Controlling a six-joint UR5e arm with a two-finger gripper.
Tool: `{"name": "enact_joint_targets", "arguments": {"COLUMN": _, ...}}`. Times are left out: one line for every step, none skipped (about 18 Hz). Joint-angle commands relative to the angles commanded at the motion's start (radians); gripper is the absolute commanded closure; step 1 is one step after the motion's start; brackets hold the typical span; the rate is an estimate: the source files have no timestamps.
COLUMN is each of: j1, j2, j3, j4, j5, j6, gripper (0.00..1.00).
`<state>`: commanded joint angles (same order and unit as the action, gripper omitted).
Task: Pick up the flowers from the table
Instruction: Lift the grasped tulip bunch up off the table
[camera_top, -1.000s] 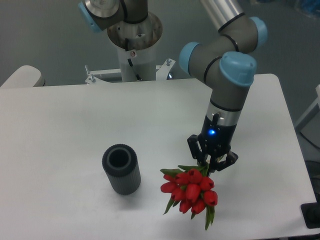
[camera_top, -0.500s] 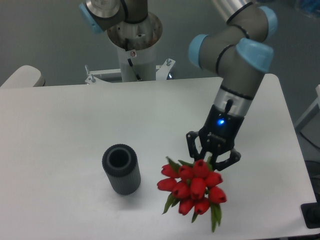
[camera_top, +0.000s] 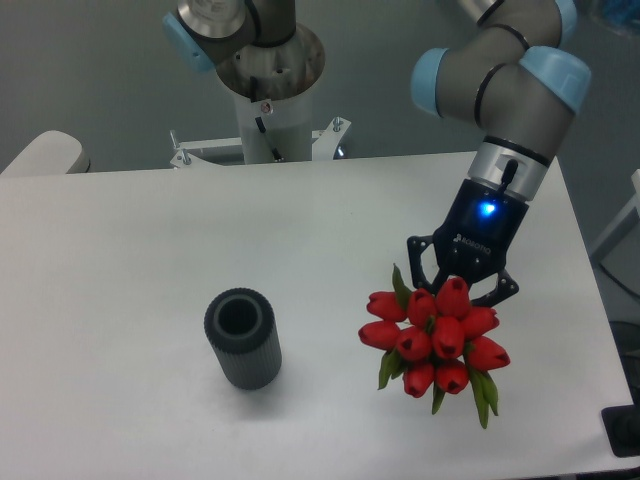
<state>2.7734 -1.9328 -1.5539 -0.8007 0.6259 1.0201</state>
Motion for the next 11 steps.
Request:
{"name": "enact_joint_targets", "arguments": {"j1": 0.002, "j2": 0.000, "j3": 0.000, "j4": 0.002, "j5": -0.008, "j6": 0.000, "gripper": 0.78}}
{"name": "enact_joint_targets", "arguments": {"j1": 0.002, "j2": 0.000, "j3": 0.008, "j4": 0.000, "j5": -0.008, "j6": 0.000, "gripper": 0.78}}
{"name": "enact_joint_targets", "arguments": {"j1": 0.000, "j2": 0.000, "j3": 0.008, "j4": 0.000, "j5": -0.008, "j6": 0.000, "gripper": 0.78}}
{"name": "enact_joint_targets", "arguments": {"j1": 0.000, "j2": 0.000, "j3": 0.006, "j4": 0.000, "j5": -0.006, "j6": 0.000, "gripper": 0.78}}
{"name": "enact_joint_targets", "arguments": {"j1": -0.002, "j2": 0.000, "j3": 0.011, "j4": 0.000, "j5": -0.006, "j6": 0.000, "gripper": 0.78}}
{"name": "enact_joint_targets", "arguments": {"j1": -0.002, "j2": -0.002, "j3": 0.012, "j4": 0.000, "j5": -0.006, "j6": 0.000, "gripper": 0.78}}
{"name": "enact_joint_targets", "arguments": {"j1": 0.000, "j2": -0.002, "j3": 0.014, "j4": 0.000, "j5": -0.008, "j6": 0.002, "gripper": 0.78}}
{"name": "enact_joint_targets", "arguments": {"j1": 0.000, "j2": -0.003, "j3": 0.017, "j4": 0.000, "j5": -0.008, "j6": 0.002, "gripper": 0.78}}
{"name": "enact_joint_targets", "arguments": {"j1": 0.000, "j2": -0.005, "j3": 0.018, "j4": 0.000, "j5": -0.009, "j6": 0.000, "gripper": 0.78}}
{"name": "enact_joint_targets", "arguments": {"j1": 0.000, "j2": -0.005, "j3": 0.018, "j4": 0.000, "j5": -0.009, "j6": 0.002, "gripper": 0.78}}
{"name": "enact_joint_targets", "arguments": {"j1": 0.000, "j2": -0.005, "j3": 0.018, "j4": 0.002, "j5": -0.009, "j6": 0.002, "gripper": 0.78}}
